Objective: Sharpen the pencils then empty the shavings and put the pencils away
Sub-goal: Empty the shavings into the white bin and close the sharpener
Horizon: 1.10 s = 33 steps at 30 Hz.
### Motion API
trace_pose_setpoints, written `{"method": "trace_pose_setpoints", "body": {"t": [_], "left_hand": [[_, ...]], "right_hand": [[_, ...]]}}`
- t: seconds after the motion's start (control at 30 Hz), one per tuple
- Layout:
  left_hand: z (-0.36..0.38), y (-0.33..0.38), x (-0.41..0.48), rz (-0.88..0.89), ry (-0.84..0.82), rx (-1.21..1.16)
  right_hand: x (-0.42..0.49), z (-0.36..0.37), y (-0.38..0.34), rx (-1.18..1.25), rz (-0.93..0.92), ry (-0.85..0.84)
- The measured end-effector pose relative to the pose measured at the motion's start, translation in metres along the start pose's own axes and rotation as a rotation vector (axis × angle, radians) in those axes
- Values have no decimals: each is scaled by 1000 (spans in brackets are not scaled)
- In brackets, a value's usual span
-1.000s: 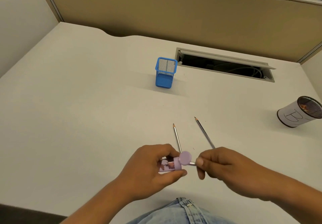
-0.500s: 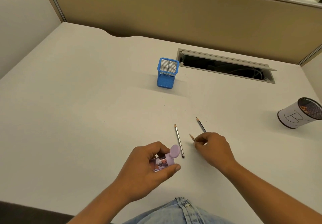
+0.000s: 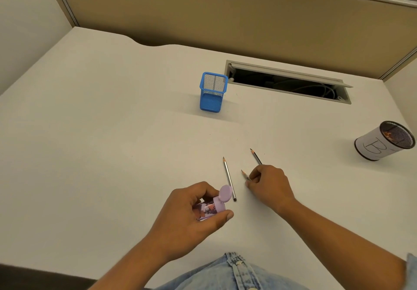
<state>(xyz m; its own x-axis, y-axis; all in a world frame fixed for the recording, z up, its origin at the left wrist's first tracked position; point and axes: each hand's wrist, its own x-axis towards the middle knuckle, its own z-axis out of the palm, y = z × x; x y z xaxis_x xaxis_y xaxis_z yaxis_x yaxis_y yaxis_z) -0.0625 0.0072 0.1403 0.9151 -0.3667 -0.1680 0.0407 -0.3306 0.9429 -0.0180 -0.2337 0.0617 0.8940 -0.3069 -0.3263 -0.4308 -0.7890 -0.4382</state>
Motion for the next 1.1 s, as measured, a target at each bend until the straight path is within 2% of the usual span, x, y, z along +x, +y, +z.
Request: {"method": "trace_pose_setpoints", "body": {"t": [0.17,0.27,0.37,0.47,0.53,0.6,0.7,0.83,0.93,1.1], "left_hand": [[1,0,0,-4,-26,-20],[1,3,0,-4,-33,-18],[1,7,1,-9,-31,-20],[2,10,2,0,-29,-5],[3,13,4,5,-29,13],[4,15,6,13,-31,34],[6,18,9,24,-44,60],[7,18,9,28,-60,49],[7,21,9,12,-63,-57],[4,28,14,2,-46,-241]], "right_hand": [[-1,-1,1,-14,-12,-8],[-11,-9,-2,-24,-47,67],[-26,-22,-12,90,-88,110],[-49,-42,-33,469,-81,24],[-69,-59,-49,705,-73,-113],[-86,-71,-62,819,-77,-265],[-100,-79,-69,810,-96,-391],[-105,-84,-69,902,-77,-402],[-106,-85,-68,952,-56,-406],[-110,-85,-70,903,-63,-406]]}}
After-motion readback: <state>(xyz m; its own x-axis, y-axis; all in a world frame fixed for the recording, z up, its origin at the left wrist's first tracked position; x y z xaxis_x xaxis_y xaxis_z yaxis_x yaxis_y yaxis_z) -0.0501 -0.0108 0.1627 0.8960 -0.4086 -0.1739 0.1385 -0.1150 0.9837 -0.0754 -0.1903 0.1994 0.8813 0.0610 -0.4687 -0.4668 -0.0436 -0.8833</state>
